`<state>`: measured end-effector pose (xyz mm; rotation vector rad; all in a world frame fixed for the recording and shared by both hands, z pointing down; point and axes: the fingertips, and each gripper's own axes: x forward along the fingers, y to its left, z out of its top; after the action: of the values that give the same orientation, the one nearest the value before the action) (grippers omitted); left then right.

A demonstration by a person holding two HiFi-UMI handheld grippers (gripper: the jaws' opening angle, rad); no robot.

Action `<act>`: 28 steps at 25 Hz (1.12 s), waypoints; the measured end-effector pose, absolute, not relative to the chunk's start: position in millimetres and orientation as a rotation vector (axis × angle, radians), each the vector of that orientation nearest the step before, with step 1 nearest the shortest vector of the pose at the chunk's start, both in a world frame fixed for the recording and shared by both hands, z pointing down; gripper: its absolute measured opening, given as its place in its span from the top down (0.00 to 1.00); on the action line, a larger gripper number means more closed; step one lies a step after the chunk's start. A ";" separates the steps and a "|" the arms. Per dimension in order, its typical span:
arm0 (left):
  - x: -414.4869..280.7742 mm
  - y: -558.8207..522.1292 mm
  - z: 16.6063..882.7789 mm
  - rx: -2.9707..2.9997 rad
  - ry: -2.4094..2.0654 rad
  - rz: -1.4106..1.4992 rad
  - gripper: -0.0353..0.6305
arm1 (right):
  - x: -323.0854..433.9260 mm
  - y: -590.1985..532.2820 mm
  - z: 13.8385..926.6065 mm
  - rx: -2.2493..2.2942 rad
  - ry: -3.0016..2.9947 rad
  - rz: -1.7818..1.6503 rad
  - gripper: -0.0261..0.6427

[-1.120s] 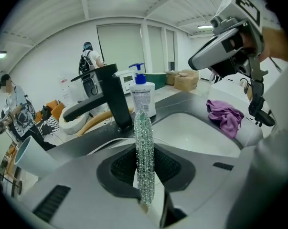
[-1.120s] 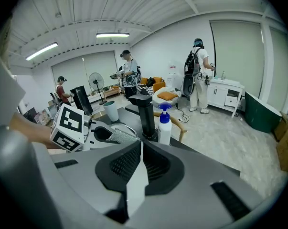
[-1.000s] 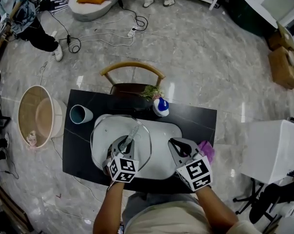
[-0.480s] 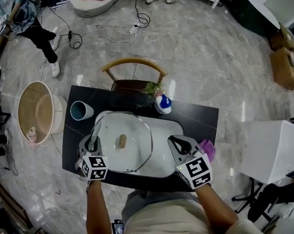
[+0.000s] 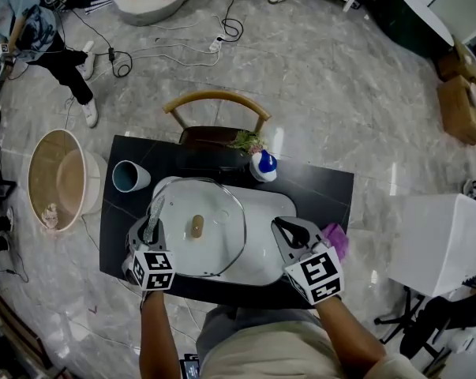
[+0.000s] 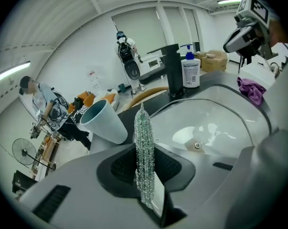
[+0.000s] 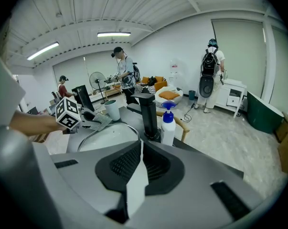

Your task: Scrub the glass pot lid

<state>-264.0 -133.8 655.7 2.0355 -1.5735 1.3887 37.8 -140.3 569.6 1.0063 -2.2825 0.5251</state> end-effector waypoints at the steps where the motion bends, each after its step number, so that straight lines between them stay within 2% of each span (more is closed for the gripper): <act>1: -262.2 -133.5 656.7 2.038 -1.568 1.389 0.82 | 37.4 -140.3 570.0 1.006 -2.283 0.527 0.92; 6: -225.8 -127.7 666.0 2.100 -1.482 1.379 0.82 | 39.3 -139.0 572.5 1.003 -2.281 0.536 0.92; 17: -46.7 -90.1 684.2 2.460 -1.016 1.372 0.82 | 46.9 -136.7 579.2 1.016 -2.271 0.557 0.92; 28: -39.1 -89.9 679.3 2.465 -1.000 1.346 0.82 | 49.7 -136.6 579.4 1.024 -2.269 0.567 0.92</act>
<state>-39.1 -89.9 679.3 2.4649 -0.9999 1.3462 49.7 -136.6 579.4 1.0242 -2.2691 0.5671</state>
